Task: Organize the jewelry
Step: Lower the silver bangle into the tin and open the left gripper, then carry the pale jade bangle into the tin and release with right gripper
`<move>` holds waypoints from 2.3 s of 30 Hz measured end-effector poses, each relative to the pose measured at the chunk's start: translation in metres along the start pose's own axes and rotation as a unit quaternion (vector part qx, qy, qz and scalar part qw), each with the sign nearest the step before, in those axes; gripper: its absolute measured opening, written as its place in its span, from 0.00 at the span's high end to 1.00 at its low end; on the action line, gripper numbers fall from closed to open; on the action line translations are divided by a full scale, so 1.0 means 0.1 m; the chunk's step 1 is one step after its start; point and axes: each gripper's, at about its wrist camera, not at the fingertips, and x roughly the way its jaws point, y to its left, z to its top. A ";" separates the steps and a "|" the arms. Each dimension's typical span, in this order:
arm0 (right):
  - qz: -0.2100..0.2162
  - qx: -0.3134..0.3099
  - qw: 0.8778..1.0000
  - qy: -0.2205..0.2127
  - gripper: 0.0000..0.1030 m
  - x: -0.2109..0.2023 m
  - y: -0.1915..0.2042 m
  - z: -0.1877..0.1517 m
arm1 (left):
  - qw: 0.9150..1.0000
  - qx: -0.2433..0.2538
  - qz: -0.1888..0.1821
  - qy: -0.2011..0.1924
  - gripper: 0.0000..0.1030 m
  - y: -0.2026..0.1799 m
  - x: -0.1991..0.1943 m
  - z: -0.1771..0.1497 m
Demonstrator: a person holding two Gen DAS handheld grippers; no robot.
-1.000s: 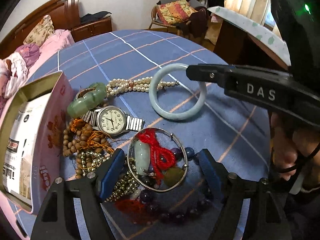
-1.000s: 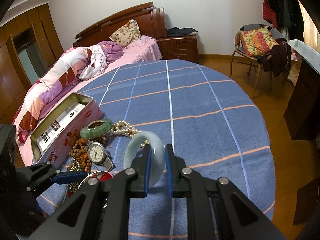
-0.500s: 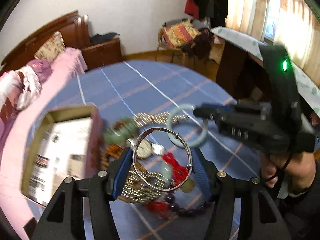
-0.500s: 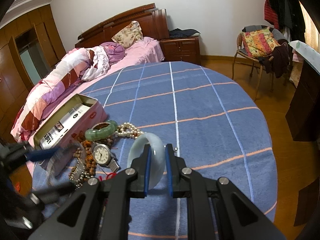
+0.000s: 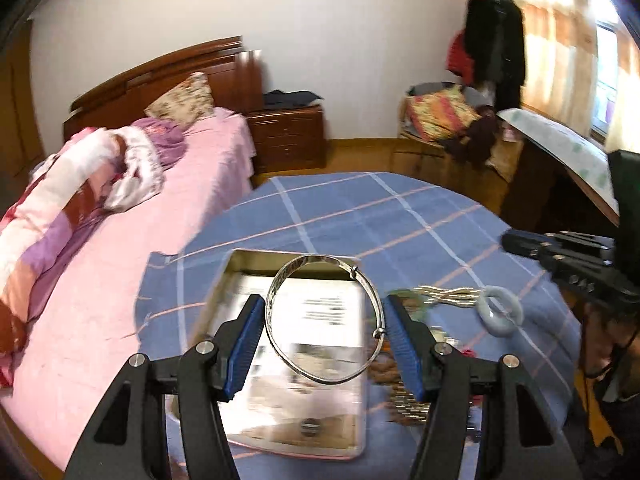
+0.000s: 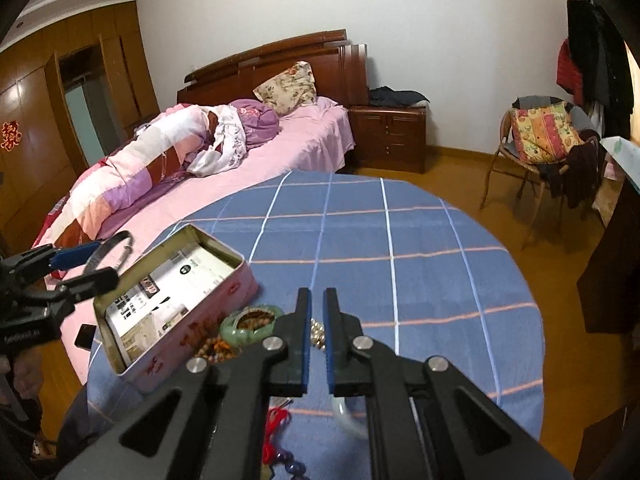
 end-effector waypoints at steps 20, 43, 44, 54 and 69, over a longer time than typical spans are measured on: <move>-0.088 -0.005 0.985 0.148 0.15 0.60 -0.31 -0.64 | 0.998 -0.042 0.020 0.043 0.41 0.32 0.34 -0.25; 0.018 -0.106 0.993 0.057 0.24 0.62 0.75 0.12 | 0.997 -0.062 0.006 0.050 0.41 0.43 0.55 -0.20; 0.024 -0.110 0.992 0.055 0.24 0.67 0.81 0.14 | 0.997 -0.063 0.007 0.054 0.41 0.45 0.58 -0.20; 0.043 -0.118 0.990 0.067 0.24 1.22 1.11 0.19 | 0.995 -0.073 0.014 0.071 0.41 0.55 0.75 -0.29; 0.046 -0.121 0.989 0.078 0.23 1.25 1.07 0.12 | 0.994 -0.069 0.034 0.077 0.36 0.51 0.79 -0.34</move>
